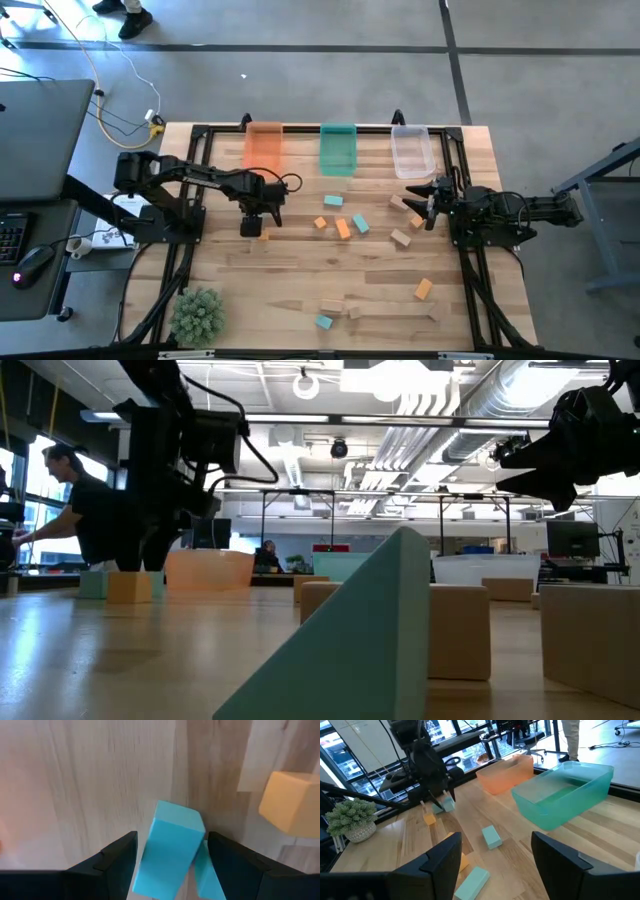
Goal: Sort & place blocks by color
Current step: Put the light blue block into the orange bin
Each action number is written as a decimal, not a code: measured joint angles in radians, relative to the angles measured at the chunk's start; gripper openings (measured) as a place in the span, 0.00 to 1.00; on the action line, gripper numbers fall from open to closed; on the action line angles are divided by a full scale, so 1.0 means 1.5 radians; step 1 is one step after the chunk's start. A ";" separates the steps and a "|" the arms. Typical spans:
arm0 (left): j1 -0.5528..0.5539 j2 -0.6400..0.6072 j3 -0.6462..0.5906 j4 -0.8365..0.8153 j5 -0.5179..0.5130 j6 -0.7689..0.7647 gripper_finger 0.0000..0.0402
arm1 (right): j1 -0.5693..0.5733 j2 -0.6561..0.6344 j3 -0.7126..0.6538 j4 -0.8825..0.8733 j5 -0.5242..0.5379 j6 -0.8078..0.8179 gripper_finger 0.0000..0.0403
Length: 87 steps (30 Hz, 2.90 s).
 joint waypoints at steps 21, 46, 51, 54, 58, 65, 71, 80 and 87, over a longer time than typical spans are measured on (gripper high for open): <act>0.001 0.037 0.029 -0.011 0.005 -0.015 0.26 | 0.000 0.000 0.000 0.000 0.000 0.000 0.56; 0.198 0.010 0.285 -0.031 -0.076 -0.137 0.27 | 0.000 0.001 0.000 0.000 0.000 0.000 0.56; 0.274 0.010 0.286 -0.013 -0.073 -0.194 0.28 | 0.000 0.001 0.000 0.000 0.000 0.000 0.56; 0.314 0.012 0.286 0.003 -0.073 -0.243 0.27 | 0.000 0.001 0.000 0.000 0.000 0.000 0.56; 0.357 0.016 0.286 0.017 -0.070 -0.301 0.27 | 0.000 0.001 0.000 0.000 0.000 0.045 0.56; 0.388 0.047 0.286 0.030 -0.053 -0.362 0.27 | 0.000 0.001 0.000 0.002 0.021 0.217 0.56; 0.394 0.095 0.286 0.030 -0.020 -0.367 0.27 | 0.000 0.001 0.000 0.004 0.064 0.266 0.56; 0.395 0.149 0.286 0.036 -0.020 -0.370 0.28 | 0.000 0.001 0.000 0.004 0.068 0.260 0.56; 0.394 0.165 0.286 0.040 -0.017 -0.387 0.28 | 0.000 0.001 0.000 0.004 0.067 0.227 0.56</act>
